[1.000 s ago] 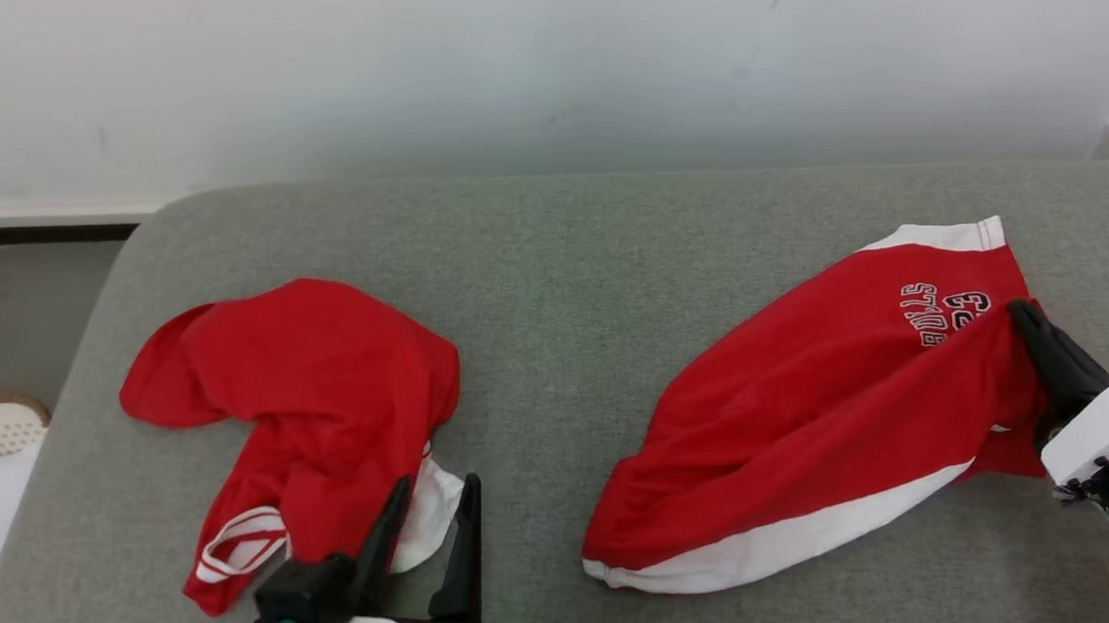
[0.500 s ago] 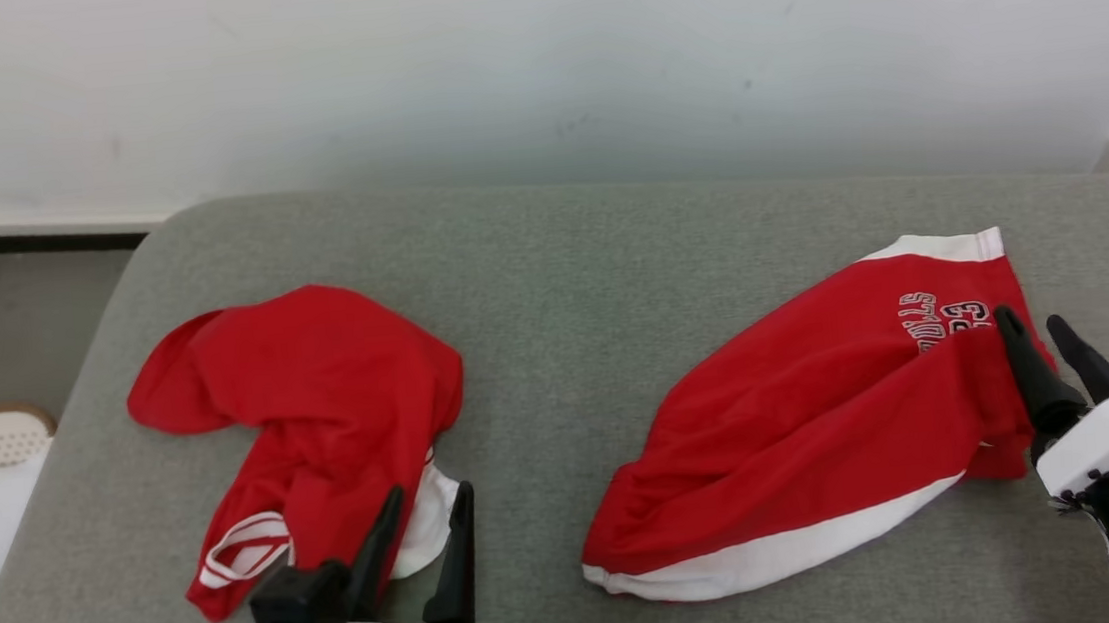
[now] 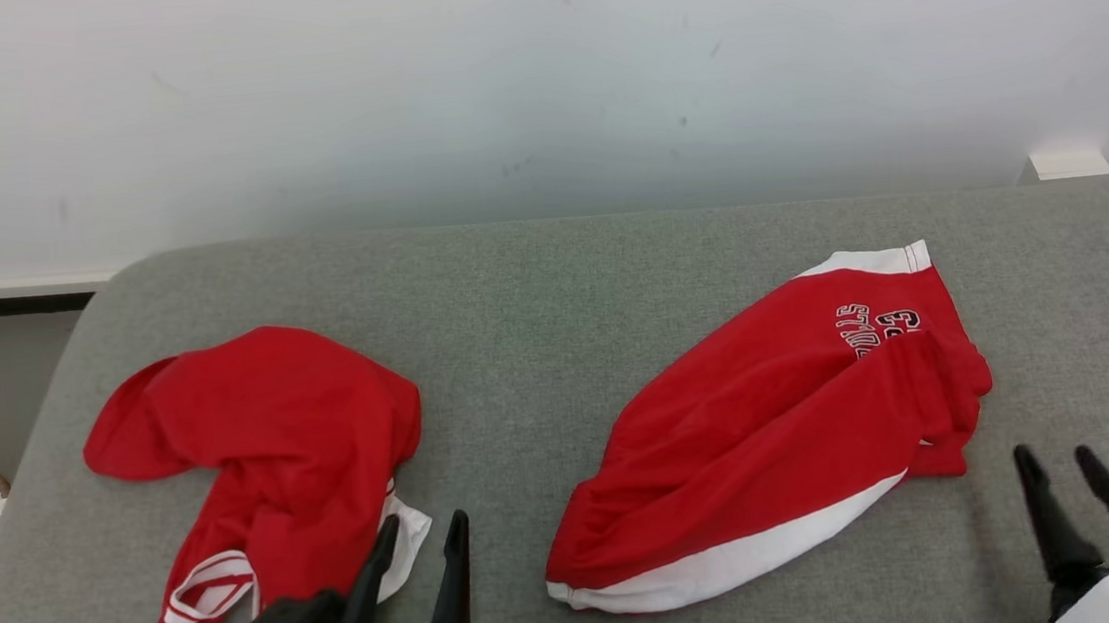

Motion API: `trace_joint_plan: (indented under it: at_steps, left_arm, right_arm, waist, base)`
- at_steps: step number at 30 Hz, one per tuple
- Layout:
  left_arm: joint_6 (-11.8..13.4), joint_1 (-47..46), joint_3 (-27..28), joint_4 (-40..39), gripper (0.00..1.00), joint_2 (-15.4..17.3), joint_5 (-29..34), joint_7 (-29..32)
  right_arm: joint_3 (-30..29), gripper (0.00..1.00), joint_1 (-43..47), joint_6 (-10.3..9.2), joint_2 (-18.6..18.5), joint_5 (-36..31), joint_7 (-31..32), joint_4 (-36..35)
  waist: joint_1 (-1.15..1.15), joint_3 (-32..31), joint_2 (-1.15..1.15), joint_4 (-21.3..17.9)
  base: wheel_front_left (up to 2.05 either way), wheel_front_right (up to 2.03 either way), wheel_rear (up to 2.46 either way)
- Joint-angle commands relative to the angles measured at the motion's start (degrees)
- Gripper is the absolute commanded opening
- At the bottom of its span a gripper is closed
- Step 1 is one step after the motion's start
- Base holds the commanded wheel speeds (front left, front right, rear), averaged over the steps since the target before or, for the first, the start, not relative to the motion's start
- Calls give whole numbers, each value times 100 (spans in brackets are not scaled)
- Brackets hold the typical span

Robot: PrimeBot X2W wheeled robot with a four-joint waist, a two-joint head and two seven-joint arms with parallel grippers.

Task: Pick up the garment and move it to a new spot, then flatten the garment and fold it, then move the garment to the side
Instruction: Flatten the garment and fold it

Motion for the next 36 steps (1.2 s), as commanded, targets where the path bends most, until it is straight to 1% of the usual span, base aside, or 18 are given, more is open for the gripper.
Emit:
trace_joint_plan:
  at_steps: [1, 3, 7, 11, 14, 19, 20, 24, 25, 26, 29, 34, 35, 36]
  left_arm:
    - [-18, 67, 36, -13, 100, -3, 23, -2]
    - [-31, 58, 38, 6, 100, -16, 46, -2]
    - [-76, -47, 5, 39, 100, -27, 83, -2]
    - [-94, -98, -16, 75, 100, -36, 105, -2]
    - [-97, -90, -18, 98, 100, -46, 106, -2]
    - [-108, -80, -9, 123, 100, -58, 114, -2]
    - [-111, -85, -3, 126, 100, -60, 120, -2]
    - [-118, -99, 14, 144, 100, -64, 137, -2]
    - [-121, -103, 21, 151, 100, -64, 144, -2]
    - [-123, -104, 17, 160, 100, -64, 153, -2]
    - [-124, -76, 26, 183, 100, -66, 169, -2]
    - [-126, 20, 58, 210, 100, -66, 180, -2]
    - [-124, 45, 76, 210, 100, -67, 175, -2]
    - [-118, 84, 106, 200, 100, -68, 160, -2]
  right_arm:
    - [14, 100, 62, 2, 44, -293, -14, 25]
    - [58, 100, -3, 2, 217, -538, -14, 52]
    - [277, 100, -330, 2, 294, -980, 50, 367]
    - [427, 100, -651, 2, 384, -1208, 200, 830]
    - [496, 100, -795, 1, 437, -1085, 328, 1090]
    - [559, 100, -932, 1, 482, -707, 398, 1285]
    - [576, 96, -951, 2, 481, -641, 385, 1311]
    - [691, 42, -1032, 1, 476, -464, 319, 1422]
    - [727, 5, -1060, 1, 481, -434, 295, 1440]
    - [770, 0, -1080, 1, 486, -410, 281, 1464]
    - [909, 0, -1118, 1, 476, -369, 225, 1472]
    - [1091, 0, -1053, 1, 352, -299, 232, 1245]
    - [1137, 0, -1007, 1, 303, -258, 292, 1127]
    - [1243, 0, -896, 1, 172, -106, 560, 823]
  waist:
    - [0, 7, 0, 4]
    - [0, 23, 0, 20]
    - [0, 62, 0, 129]
    - [0, 101, 0, 328]
    - [0, 121, 0, 469]
    - [0, 167, 0, 631]
    - [0, 180, 0, 648]
    - [0, 206, 0, 672]
    - [0, 203, 0, 669]
    - [0, 195, 0, 663]
    - [0, 129, 0, 615]
    - [0, 1, 0, 499]
    - [0, -28, 0, 456]
    - [0, -70, 0, 355]
  base:
    - [0, 0, 0]
    - [0, 0, 0]
    - [0, 0, 0]
    - [0, 0, 0]
    - [0, 0, 0]
    - [0, 0, 0]
    - [0, 0, 0]
    - [0, 0, 0]
    - [0, 0, 0]
    - [0, 0, 0]
    - [0, 0, 0]
    - [0, 0, 0]
    - [0, 0, 0]
    - [0, 0, 0]
